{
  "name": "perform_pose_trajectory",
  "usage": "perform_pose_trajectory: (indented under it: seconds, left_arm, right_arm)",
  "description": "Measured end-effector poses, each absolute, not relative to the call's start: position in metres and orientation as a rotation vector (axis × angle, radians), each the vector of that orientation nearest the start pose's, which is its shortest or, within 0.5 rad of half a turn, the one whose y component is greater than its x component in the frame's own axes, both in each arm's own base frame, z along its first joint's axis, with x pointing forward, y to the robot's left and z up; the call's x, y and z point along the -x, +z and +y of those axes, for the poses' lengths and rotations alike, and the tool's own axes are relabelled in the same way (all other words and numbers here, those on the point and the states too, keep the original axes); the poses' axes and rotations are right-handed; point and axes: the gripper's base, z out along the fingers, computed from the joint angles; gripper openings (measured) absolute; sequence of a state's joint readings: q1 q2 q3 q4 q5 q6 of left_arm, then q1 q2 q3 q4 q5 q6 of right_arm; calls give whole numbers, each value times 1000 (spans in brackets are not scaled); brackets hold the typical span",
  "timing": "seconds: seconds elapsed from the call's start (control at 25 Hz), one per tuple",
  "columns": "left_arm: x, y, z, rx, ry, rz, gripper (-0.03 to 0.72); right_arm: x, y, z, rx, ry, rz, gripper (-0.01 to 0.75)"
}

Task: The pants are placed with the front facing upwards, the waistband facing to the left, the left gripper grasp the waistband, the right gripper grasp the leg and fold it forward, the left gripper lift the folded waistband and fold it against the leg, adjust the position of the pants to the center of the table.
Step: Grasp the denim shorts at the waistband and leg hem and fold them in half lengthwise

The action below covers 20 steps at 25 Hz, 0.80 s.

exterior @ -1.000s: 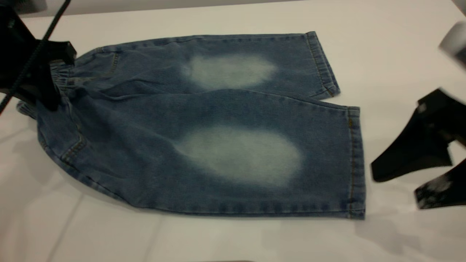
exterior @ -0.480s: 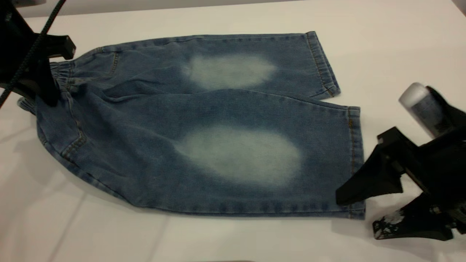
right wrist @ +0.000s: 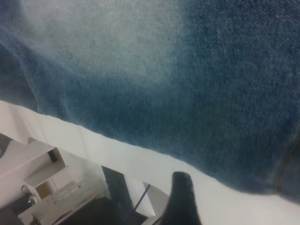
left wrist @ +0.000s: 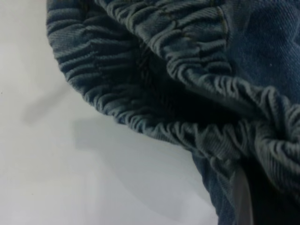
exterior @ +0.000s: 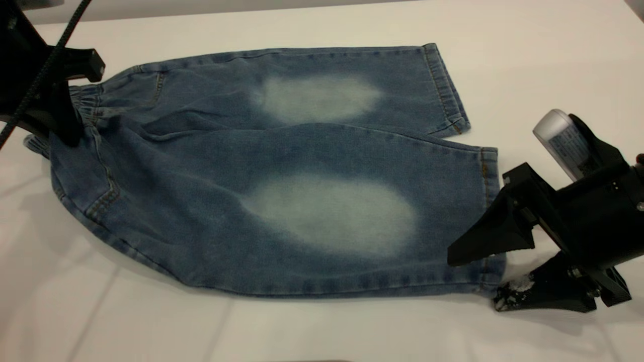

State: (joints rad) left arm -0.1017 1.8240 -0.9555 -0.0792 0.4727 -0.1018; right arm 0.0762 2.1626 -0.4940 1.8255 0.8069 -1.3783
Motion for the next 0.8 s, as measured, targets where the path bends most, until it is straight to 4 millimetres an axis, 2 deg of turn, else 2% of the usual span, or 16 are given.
perform_pose_trajectory:
  seconds: [0.12, 0.32, 0.36, 0.64, 0.8]
  left_arm:
    - [-328, 139, -37, 92, -113, 2828, 52]
    - [-328, 139, -37, 90, -112, 2828, 53]
    - [-328, 139, -37, 90, -112, 2828, 53]
    - [-325, 143, -37, 95, -115, 2841, 53]
    - [-322, 158, -37, 96, -124, 2818, 55]
  right_arm:
    - [-228, 21, 80, -533, 1204, 2846, 379]
    - [-239, 21, 81, -543, 1204, 2821, 83]
    - [-241, 22, 82, -539, 1228, 2808, 51]
    - [-247, 45, 92, -505, 1512, 2651, 27]
    - [-262, 67, 98, -505, 1674, 2529, 27]
